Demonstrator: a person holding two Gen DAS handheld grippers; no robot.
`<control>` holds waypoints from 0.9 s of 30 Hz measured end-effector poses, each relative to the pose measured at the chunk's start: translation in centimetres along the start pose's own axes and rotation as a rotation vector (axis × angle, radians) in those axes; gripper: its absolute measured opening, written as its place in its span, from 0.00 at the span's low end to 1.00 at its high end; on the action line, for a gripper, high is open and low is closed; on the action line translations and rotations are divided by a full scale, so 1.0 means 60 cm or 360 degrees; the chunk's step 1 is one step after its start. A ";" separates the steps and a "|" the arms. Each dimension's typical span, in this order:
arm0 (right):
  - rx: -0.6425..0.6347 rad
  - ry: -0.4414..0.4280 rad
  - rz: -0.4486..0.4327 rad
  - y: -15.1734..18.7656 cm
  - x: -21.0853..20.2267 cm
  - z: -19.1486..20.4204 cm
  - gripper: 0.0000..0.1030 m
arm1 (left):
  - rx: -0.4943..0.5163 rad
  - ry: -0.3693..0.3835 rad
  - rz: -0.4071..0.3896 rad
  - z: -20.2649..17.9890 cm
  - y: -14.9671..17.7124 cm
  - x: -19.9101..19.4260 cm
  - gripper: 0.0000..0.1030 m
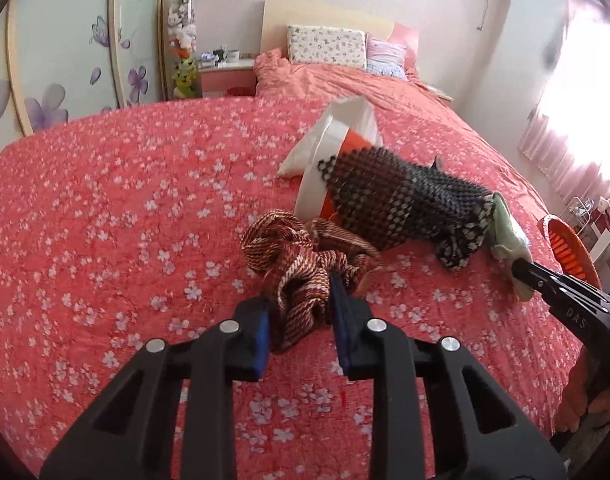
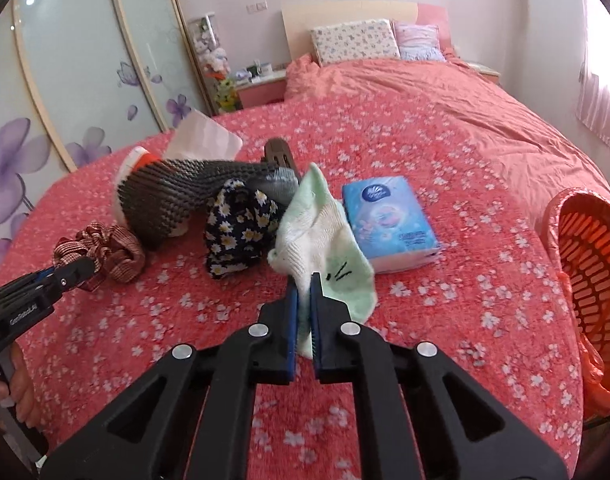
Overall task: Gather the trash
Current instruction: 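Grasp the mint-green sock with the right tool while the left tool grasps the plaid scrunchie, then carry the sock and scrunchie over the orange basket and release both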
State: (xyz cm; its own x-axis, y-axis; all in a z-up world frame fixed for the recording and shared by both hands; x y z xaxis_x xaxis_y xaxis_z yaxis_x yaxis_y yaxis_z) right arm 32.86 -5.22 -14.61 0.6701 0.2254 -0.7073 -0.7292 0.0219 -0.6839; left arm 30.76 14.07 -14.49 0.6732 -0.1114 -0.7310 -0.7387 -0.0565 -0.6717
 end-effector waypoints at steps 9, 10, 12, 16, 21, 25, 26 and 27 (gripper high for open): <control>0.0002 -0.0051 -0.0125 -0.023 -0.053 -0.009 0.05 | 0.0027 0.0020 -0.0078 -0.012 -0.022 -0.047 0.24; 0.0002 -0.0053 -0.0139 -0.027 -0.059 -0.011 0.05 | 0.0036 0.0023 -0.0093 -0.016 -0.026 -0.056 0.24; 0.0006 -0.0058 -0.0165 -0.033 -0.070 -0.017 0.05 | 0.0050 0.0029 -0.0113 -0.024 -0.032 -0.070 0.24; 0.0012 -0.0060 -0.0230 -0.047 -0.101 -0.024 0.05 | 0.0074 0.0056 -0.0151 -0.051 -0.041 -0.096 0.24; 0.0034 -0.0039 -0.0316 -0.057 -0.141 -0.045 0.05 | 0.0123 0.0110 -0.0203 -0.103 -0.059 -0.126 0.24; 0.0077 -0.0004 -0.0373 -0.062 -0.173 -0.074 0.05 | 0.0182 0.0184 -0.0253 -0.165 -0.075 -0.151 0.24; 0.0085 0.0005 -0.0383 -0.062 -0.181 -0.080 0.05 | 0.0195 0.0201 -0.0261 -0.178 -0.077 -0.154 0.24; 0.0093 0.0018 -0.0393 -0.062 -0.186 -0.087 0.05 | 0.0207 0.0218 -0.0267 -0.191 -0.078 -0.157 0.24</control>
Point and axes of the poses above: each gripper's, at about its wrist camera, not at the fingertips, and x roughly the way its jaws point, z to its left, y to its underside, the point moved 10 cm from there along x, roughly the way its jaws point
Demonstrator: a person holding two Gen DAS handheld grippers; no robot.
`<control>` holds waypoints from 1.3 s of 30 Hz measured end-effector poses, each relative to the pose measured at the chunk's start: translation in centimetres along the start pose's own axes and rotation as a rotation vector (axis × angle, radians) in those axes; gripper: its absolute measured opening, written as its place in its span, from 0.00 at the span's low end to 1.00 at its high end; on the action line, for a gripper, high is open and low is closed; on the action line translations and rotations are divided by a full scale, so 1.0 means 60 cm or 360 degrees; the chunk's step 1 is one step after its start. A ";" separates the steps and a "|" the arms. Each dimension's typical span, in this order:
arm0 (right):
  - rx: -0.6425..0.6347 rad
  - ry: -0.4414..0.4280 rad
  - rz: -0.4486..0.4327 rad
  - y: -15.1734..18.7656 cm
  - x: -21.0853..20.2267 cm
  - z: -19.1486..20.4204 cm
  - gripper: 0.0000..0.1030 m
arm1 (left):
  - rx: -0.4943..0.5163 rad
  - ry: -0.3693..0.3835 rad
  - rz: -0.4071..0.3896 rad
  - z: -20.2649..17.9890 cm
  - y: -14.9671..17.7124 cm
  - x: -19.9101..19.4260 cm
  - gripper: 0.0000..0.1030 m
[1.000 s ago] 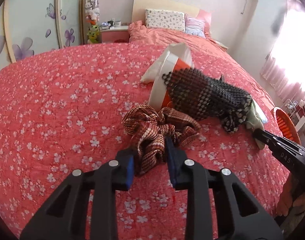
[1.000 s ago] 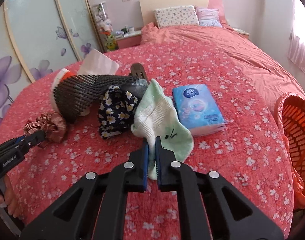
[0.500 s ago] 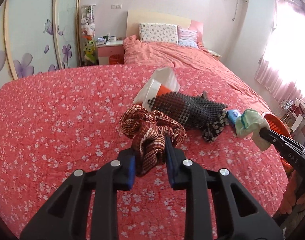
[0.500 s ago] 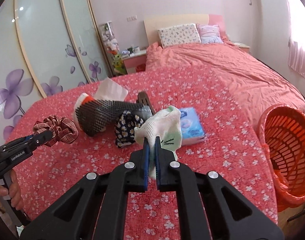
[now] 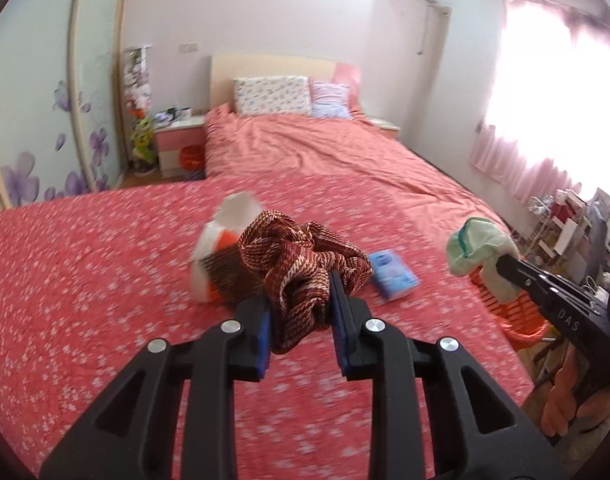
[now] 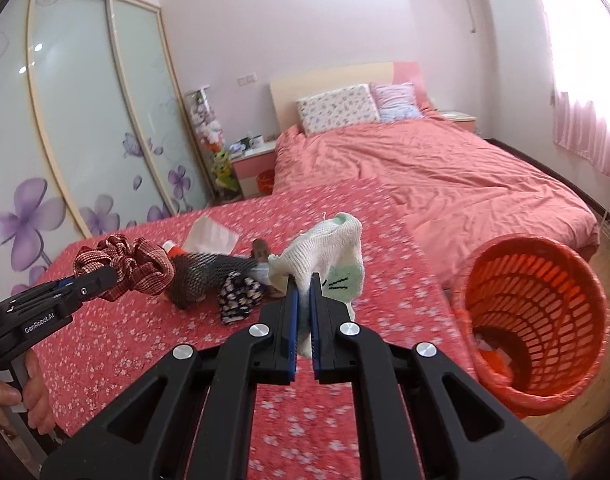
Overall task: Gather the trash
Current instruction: 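Carry the sock and scrunchie over the orange basket and release both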
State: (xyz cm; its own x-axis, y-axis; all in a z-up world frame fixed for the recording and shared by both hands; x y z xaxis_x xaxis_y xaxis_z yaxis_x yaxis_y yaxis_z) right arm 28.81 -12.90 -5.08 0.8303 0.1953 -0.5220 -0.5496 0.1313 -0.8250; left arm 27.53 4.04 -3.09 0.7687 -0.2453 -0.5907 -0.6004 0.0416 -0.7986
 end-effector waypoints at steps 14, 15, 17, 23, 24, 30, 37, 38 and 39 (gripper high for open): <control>0.0221 0.0282 -0.0118 -0.002 -0.072 -0.207 0.05 | 0.0198 0.0418 0.0003 -0.289 -0.013 0.045 0.25; 0.0240 0.0297 -0.0119 0.001 -0.074 -0.221 0.05 | 0.0207 0.0438 0.0011 -0.304 -0.012 0.052 0.25; 0.0283 0.0327 -0.0121 0.006 -0.076 -0.252 0.05 | 0.0236 0.0485 0.0037 -0.342 -0.007 0.072 0.25; 0.0389 0.0365 -0.0136 0.017 -0.079 -0.320 0.06 | 0.0313 0.0585 0.0119 -0.440 0.012 0.127 0.25; 0.0404 0.0366 -0.0139 0.017 -0.078 -0.329 0.05 | 0.0322 0.0594 0.0129 -0.451 0.014 0.136 0.25; 0.0501 0.0361 -0.0133 0.017 -0.061 -0.375 0.06 | 0.0366 0.0634 0.0201 -0.515 0.026 0.193 0.26; 0.0541 0.0402 -0.0052 0.044 -0.028 -0.410 0.22 | 0.0350 0.0549 0.0319 -0.530 0.050 0.272 0.47; 0.0546 0.0407 -0.0040 0.047 -0.026 -0.413 0.31 | 0.0344 0.0541 0.0335 -0.527 0.054 0.278 0.50; 0.0550 0.0414 -0.0030 0.052 -0.025 -0.416 0.35 | 0.0337 0.0537 0.0348 -0.523 0.056 0.285 0.53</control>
Point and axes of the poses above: each gripper's, at about its wrist camera, not at the fingertips, and x roughly the way its jaws point, z to its left, y to its underside, the point moved 10 cm from there along x, roughly the way its jaws point
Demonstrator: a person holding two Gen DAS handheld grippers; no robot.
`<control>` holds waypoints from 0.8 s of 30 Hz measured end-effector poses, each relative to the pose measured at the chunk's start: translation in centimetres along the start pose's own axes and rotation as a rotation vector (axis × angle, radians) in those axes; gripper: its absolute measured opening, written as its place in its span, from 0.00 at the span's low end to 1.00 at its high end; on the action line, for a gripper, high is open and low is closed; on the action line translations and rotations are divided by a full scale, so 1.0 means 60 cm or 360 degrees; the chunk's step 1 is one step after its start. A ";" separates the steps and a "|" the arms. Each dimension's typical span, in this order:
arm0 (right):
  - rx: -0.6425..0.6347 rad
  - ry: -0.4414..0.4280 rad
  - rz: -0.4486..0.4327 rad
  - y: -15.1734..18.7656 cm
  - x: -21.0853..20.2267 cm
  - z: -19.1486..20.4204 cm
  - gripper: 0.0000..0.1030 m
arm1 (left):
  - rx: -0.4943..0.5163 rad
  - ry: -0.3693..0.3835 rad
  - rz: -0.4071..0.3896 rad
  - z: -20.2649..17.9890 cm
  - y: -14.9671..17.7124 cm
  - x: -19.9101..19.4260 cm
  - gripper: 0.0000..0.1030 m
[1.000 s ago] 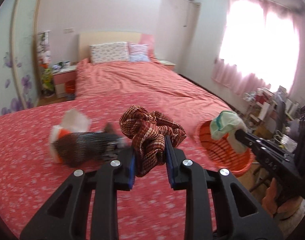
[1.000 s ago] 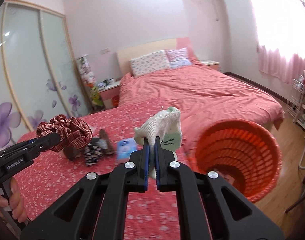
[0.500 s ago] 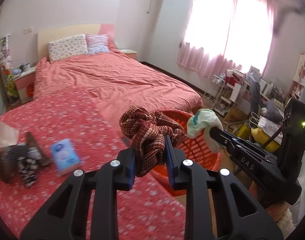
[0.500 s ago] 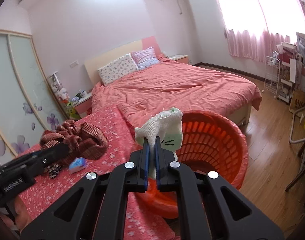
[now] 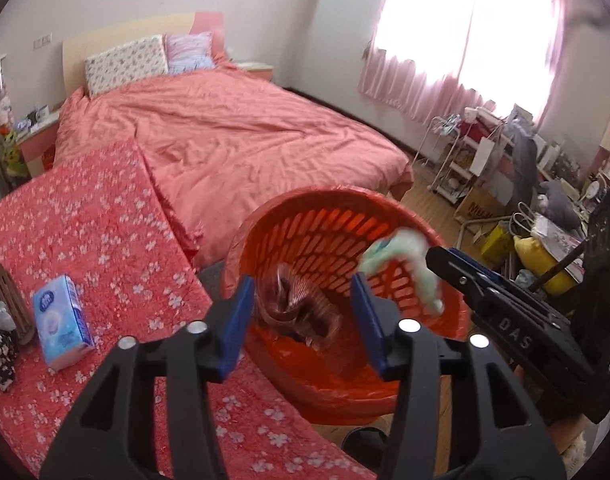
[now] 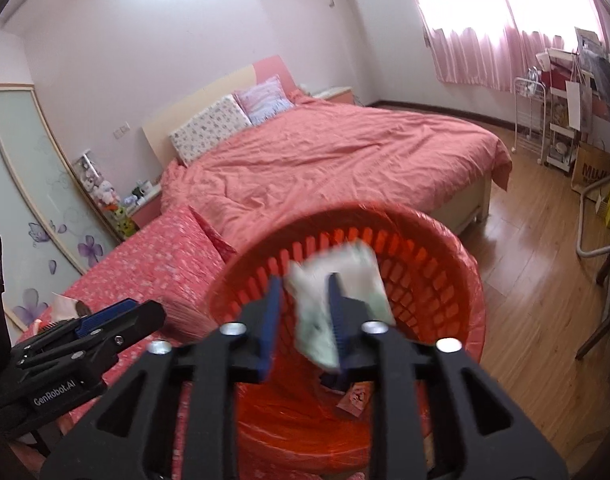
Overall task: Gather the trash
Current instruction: 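Carry the sock and scrunchie over the orange basket and release both, then grasp the blue tissue pack with the right tool while the left tool reaches the black mesh sleeve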
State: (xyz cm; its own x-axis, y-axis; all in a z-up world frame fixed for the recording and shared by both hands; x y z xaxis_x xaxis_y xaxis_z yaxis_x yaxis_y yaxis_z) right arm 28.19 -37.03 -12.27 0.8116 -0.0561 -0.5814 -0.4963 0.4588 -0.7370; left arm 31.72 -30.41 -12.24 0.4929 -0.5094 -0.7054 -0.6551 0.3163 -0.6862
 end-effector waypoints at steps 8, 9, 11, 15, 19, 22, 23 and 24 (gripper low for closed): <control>-0.0036 0.0064 0.0053 0.016 -0.002 -0.004 0.49 | 0.0002 -0.0148 0.0031 0.060 0.034 -0.014 0.63; -0.0046 0.0065 0.0055 0.016 -0.003 -0.002 0.50 | 0.0008 -0.0170 0.0028 0.071 0.037 -0.019 0.65; -0.0086 0.0067 0.0054 0.018 -0.008 0.012 0.51 | 0.0032 -0.0243 0.0017 0.097 0.049 -0.039 0.67; -0.0162 0.0042 0.0060 0.021 -0.012 0.050 0.53 | 0.0052 -0.0377 -0.0002 0.157 0.070 -0.088 0.68; -0.0248 -0.0009 0.0084 0.033 -0.012 0.105 0.53 | -0.0016 -0.0519 -0.0016 0.243 0.092 -0.143 0.68; -0.0318 -0.0044 0.0114 0.047 -0.006 0.149 0.53 | -0.0118 -0.0637 -0.0045 0.316 0.104 -0.189 0.68; -0.0337 -0.0059 0.0128 0.054 -0.003 0.164 0.53 | -0.0151 -0.0666 -0.0053 0.334 0.109 -0.200 0.68; -0.0357 -0.0077 0.0145 0.061 0.000 0.181 0.53 | -0.0191 -0.0695 -0.0063 0.356 0.113 -0.213 0.68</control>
Point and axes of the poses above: each gripper's, at about its wrist camera, not at the fingertips, and x roughly the way its jaws point, z to its left, y to its underside, the point moved 10 cm from there along x, roughly the way its jaws point
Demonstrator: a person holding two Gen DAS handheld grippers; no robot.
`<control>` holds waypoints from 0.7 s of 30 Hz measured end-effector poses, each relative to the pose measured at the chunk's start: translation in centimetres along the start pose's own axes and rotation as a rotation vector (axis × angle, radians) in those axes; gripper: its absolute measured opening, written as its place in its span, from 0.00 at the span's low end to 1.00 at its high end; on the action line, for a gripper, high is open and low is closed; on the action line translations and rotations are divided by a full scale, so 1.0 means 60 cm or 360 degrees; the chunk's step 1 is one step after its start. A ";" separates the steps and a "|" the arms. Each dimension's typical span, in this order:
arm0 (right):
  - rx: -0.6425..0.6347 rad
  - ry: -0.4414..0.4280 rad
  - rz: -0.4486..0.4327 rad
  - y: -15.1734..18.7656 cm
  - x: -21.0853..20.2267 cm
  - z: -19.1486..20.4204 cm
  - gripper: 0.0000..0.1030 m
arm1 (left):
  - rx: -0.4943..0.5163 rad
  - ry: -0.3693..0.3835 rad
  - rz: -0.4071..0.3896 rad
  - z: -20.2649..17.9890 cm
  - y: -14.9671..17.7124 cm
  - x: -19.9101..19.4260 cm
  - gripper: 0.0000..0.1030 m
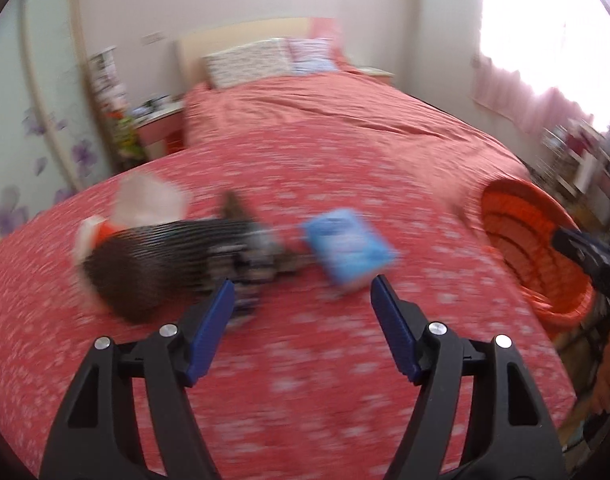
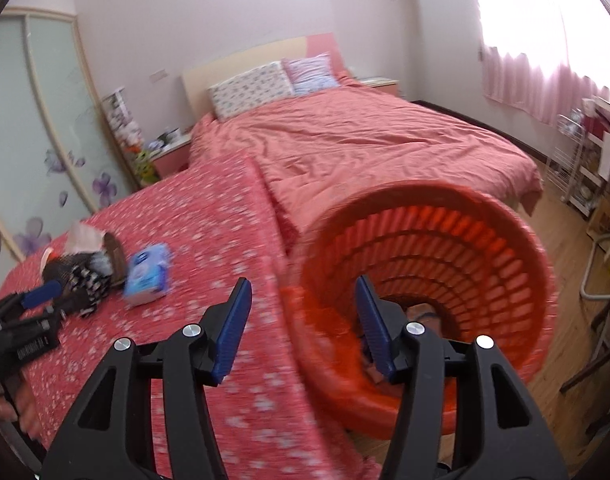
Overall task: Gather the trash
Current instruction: 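Grasp the blue tissue pack with the right tool while the left tool reaches the black mesh sleeve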
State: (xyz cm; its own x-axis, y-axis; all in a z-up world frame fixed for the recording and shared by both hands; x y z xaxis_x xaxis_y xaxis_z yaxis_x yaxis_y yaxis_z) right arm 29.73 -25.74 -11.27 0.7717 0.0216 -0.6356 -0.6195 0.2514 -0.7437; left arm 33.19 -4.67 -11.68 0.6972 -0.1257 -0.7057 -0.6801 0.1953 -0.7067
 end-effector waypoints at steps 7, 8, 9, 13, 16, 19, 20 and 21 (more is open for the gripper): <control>-0.0149 -0.0095 0.0094 0.023 0.033 0.105 0.53 | -0.0345 -0.0181 0.0032 0.188 0.020 -0.008 0.68; -0.0166 -0.0104 0.0107 0.024 0.038 0.116 0.53 | -0.0370 -0.0182 0.0037 0.199 0.023 -0.009 0.68; -0.0184 -0.0115 0.0122 0.026 0.044 0.132 0.53 | -0.0404 -0.0180 0.0042 0.213 0.027 -0.010 0.68; -0.0258 -0.0178 0.0179 0.027 0.076 0.197 0.59 | -0.0444 -0.0169 0.0052 0.237 0.042 -0.015 0.68; -0.0349 -0.0167 0.0207 0.029 0.107 0.234 0.73 | -0.0430 -0.0157 0.0060 0.238 0.051 -0.017 0.68; -0.0396 -0.0110 0.0254 0.037 0.136 0.254 0.73 | -0.0418 -0.0128 0.0077 0.224 0.049 -0.007 0.69; -0.0406 -0.0091 0.0271 0.040 0.145 0.259 0.73 | -0.0415 -0.0126 0.0077 0.221 0.049 -0.005 0.71; -0.0414 -0.0072 0.0283 0.043 0.151 0.261 0.73 | -0.0410 -0.0128 0.0076 0.217 0.048 0.001 0.73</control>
State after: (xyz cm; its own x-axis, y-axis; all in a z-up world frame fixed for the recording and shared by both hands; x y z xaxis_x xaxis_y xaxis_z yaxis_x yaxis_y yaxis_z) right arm 37.38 -9.76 -15.70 0.6501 0.0874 -0.7548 -0.7567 -0.0161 -0.6536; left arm 34.22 8.57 -13.06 0.6717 -0.0429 -0.7396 -0.7407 -0.0562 -0.6695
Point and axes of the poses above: each gripper's, at about its wrist camera, not at the fingertips, and x roughly the way its jaws point, z to its left, y to its underside, the point moved 10 cm from there along x, roughly the way its jaws point
